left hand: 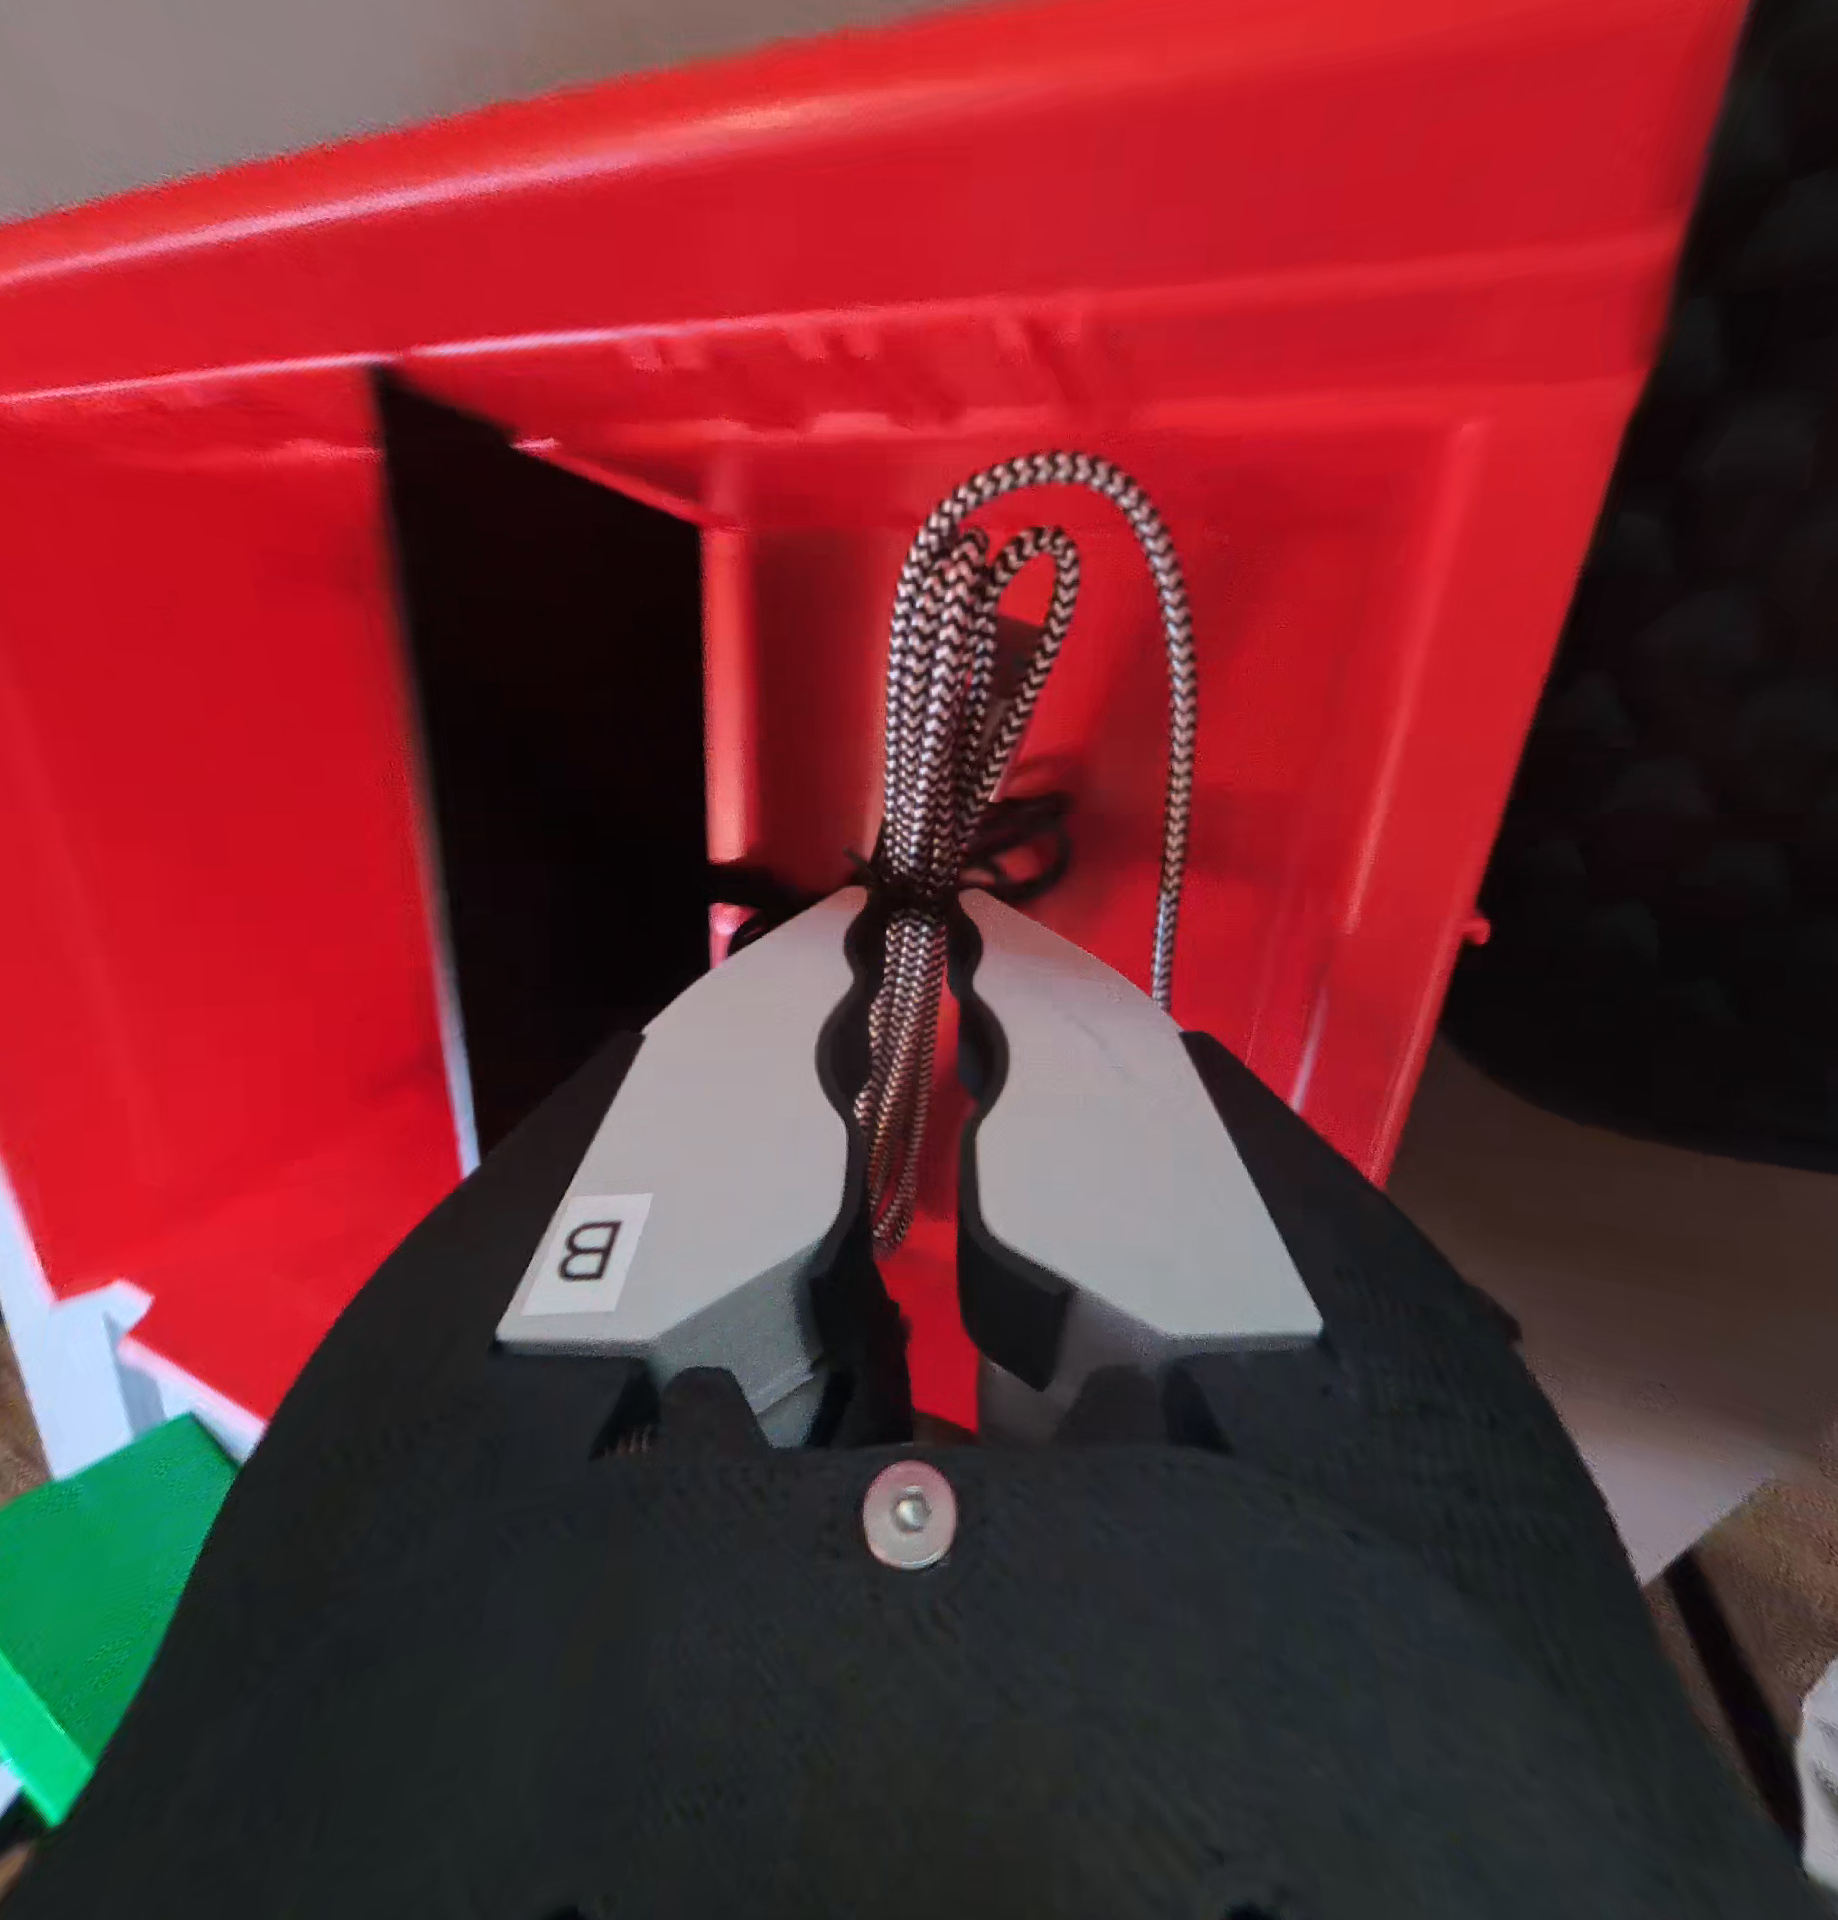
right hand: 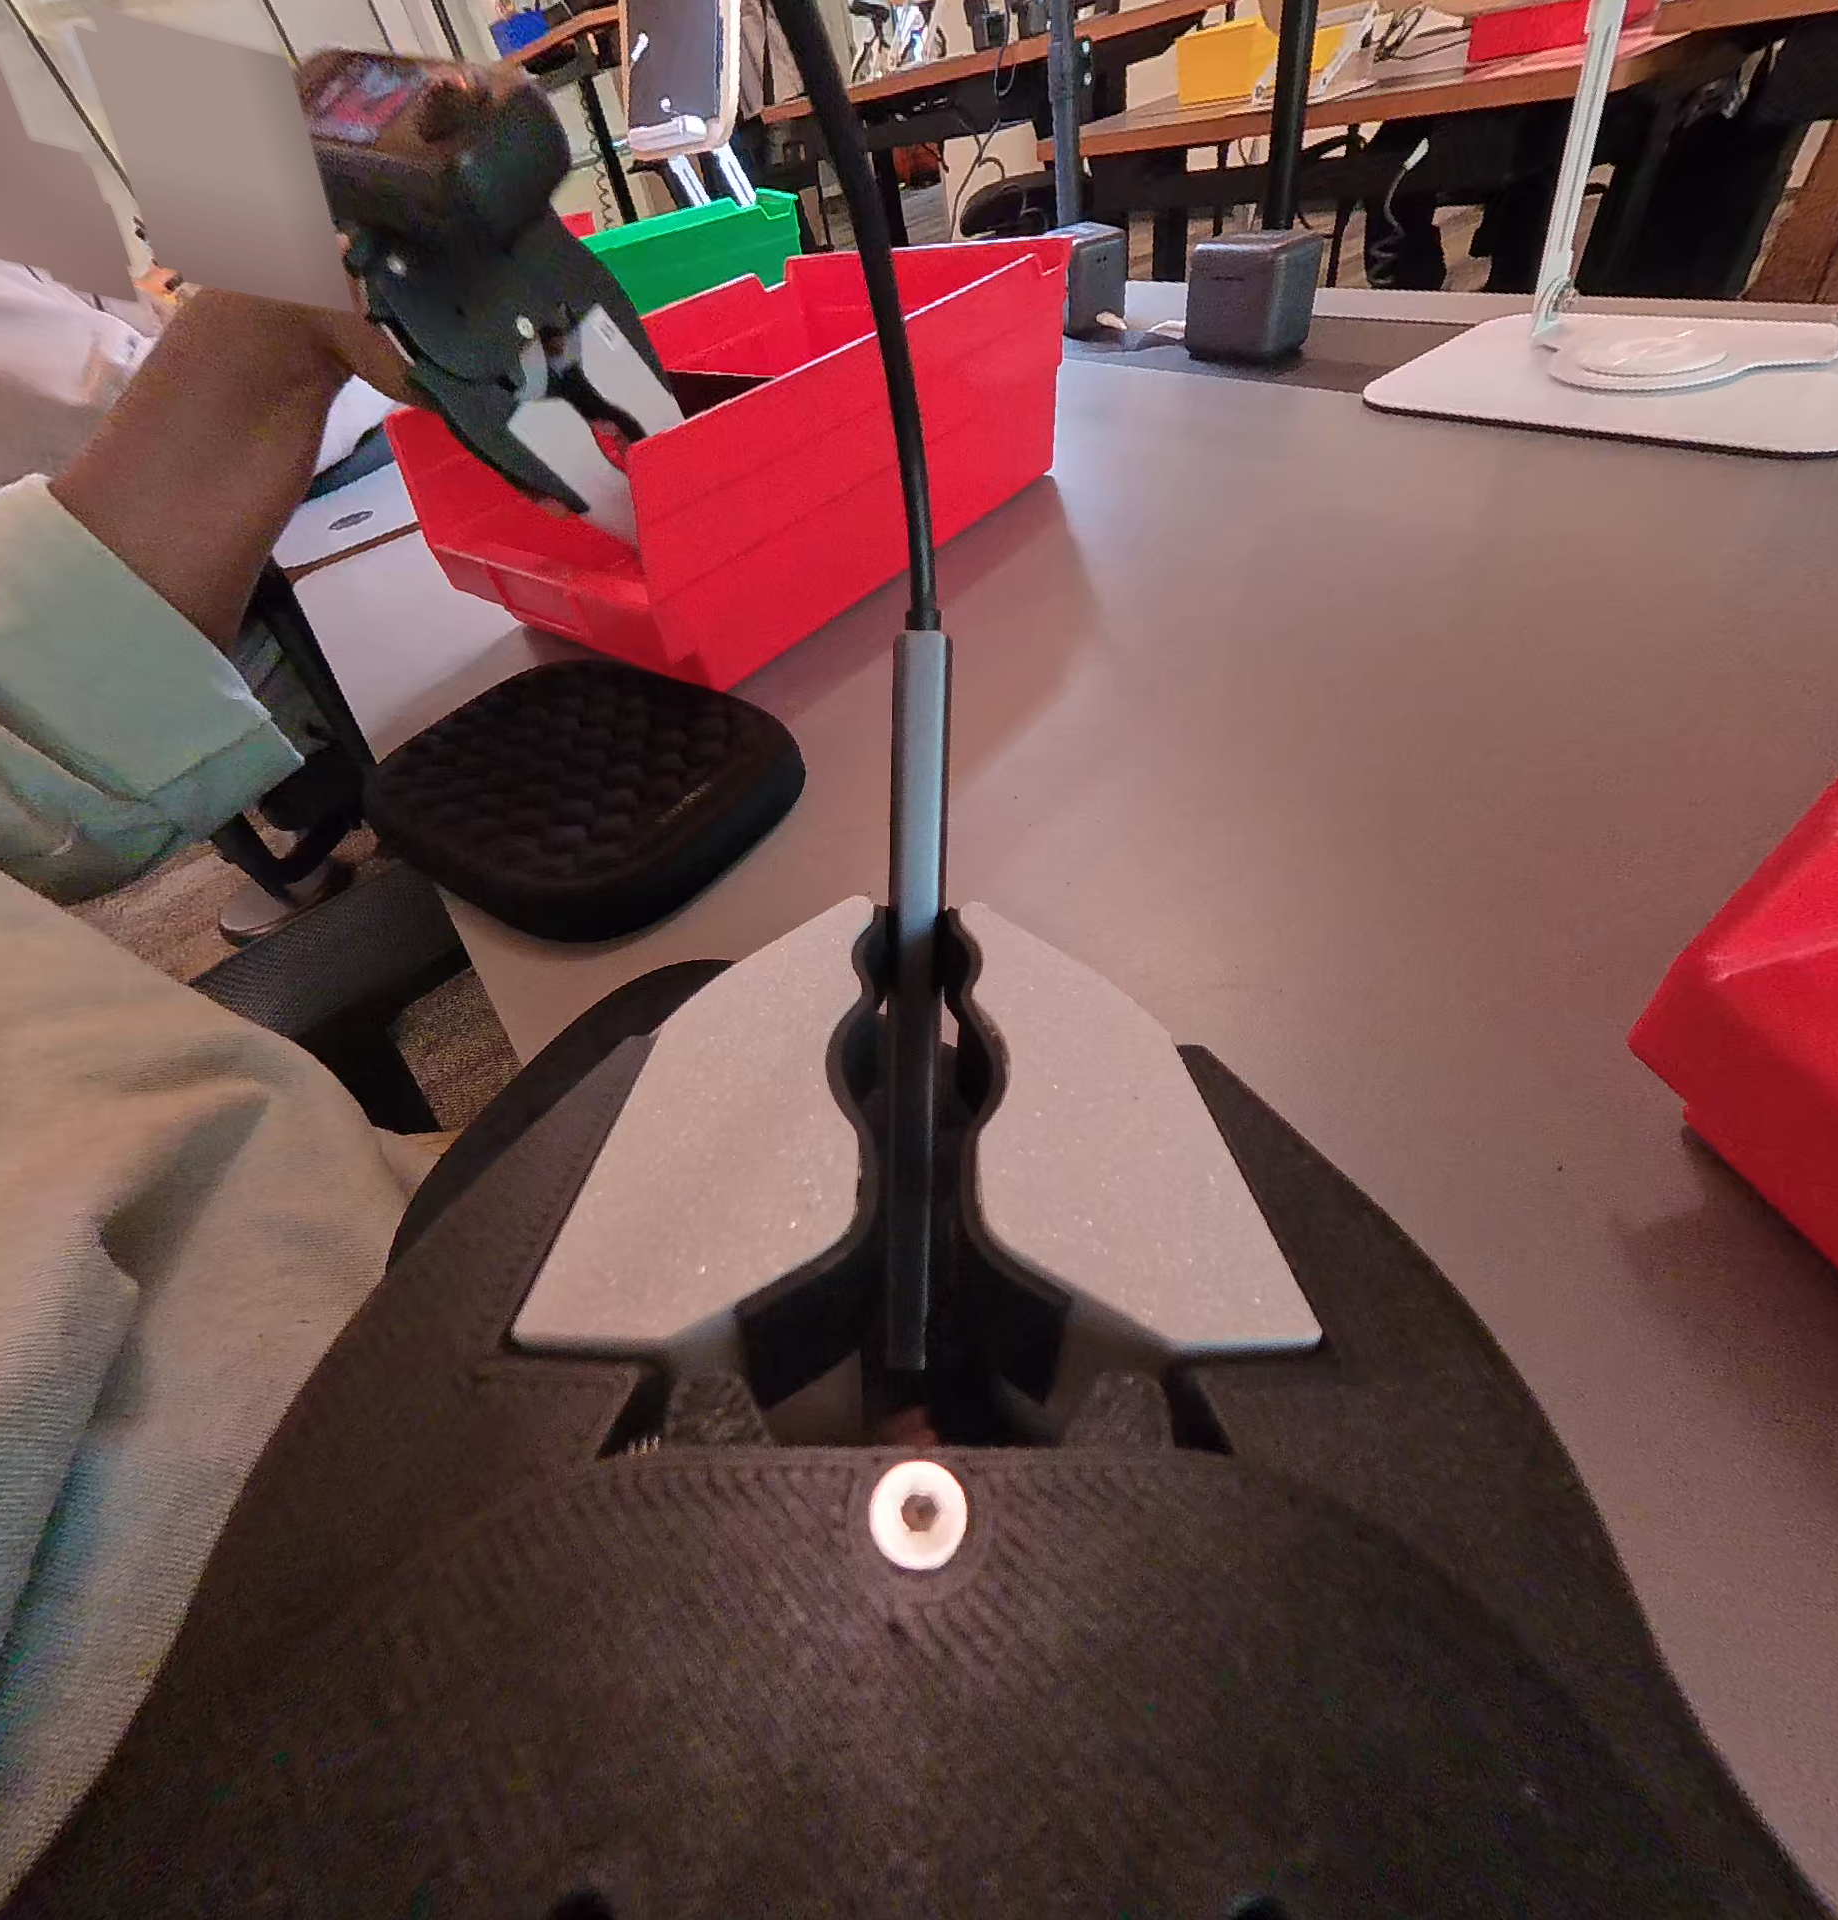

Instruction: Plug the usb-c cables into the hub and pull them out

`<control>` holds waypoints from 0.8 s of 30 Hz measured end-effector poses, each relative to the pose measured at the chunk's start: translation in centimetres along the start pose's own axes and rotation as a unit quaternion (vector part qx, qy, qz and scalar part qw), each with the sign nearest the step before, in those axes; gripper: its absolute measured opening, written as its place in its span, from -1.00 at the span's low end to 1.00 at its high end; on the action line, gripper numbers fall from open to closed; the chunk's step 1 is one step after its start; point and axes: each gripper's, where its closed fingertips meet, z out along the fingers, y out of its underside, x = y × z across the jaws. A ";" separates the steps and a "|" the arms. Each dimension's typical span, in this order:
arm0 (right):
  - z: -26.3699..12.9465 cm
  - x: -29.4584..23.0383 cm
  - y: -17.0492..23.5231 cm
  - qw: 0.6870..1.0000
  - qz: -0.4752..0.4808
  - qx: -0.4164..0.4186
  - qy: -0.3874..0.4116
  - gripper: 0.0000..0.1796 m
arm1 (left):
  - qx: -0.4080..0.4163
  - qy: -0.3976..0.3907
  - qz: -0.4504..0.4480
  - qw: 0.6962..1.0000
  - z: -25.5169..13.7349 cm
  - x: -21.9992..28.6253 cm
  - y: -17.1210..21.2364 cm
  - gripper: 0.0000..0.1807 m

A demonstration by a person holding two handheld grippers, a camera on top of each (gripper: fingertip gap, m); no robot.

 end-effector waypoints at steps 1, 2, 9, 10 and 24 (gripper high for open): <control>0.0 0.0 0.0 1.000 0.000 0.001 0.000 -0.90 | 0.023 -0.017 -0.024 0.999 -1.1 -0.7 -0.3 -0.88; 0.0 0.0 0.0 1.000 0.000 0.001 -0.001 -0.90 | 0.050 -0.033 -0.049 0.997 -2.4 -1.3 -0.6 -0.88; 0.0 0.0 -0.1 1.000 0.000 0.005 0.000 -0.90 | 0.292 -0.135 -0.200 0.926 -12.0 -5.1 -3.0 -0.89; -0.1 0.0 -0.1 1.000 0.000 0.006 0.001 -0.90 | 0.323 -0.141 -0.220 0.910 -12.8 -5.3 -3.3 -0.89; -0.1 0.1 -0.1 1.000 -0.003 0.008 0.009 -0.90 | 0.615 0.000 -0.381 0.690 -19.2 0.8 -11.1 -0.89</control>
